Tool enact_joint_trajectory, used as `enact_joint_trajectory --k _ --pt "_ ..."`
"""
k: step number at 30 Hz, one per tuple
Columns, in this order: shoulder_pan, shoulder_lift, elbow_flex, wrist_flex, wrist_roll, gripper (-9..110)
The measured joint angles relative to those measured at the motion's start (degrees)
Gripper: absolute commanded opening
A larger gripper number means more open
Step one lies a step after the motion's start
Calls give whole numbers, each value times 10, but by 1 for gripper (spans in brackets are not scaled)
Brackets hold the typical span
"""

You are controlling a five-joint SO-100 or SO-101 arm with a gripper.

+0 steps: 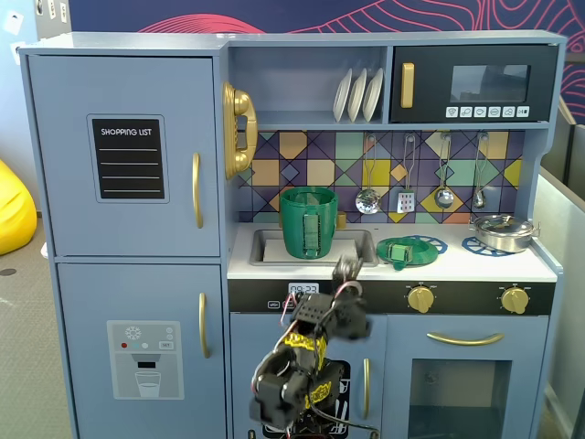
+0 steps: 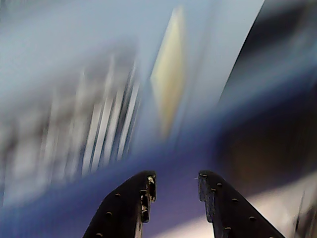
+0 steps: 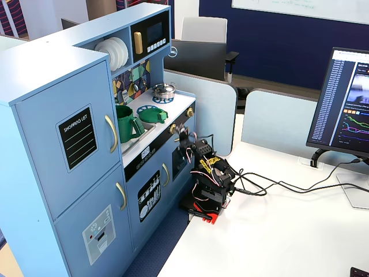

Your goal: Pick up the lid from the counter and put it on the green recipient

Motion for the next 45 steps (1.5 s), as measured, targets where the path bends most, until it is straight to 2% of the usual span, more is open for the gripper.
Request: enact_joint_trajectory --k 2,8,13,24,45 --pt "19 -24 -26 -70 -13 2" --pt "53 -76 -47 -265 -14 32" --pt "62 -113 -48 -393 13 40" --pt "72 -251 -79 -518 24 41" --pt "72 -512 -272 -549 24 37"
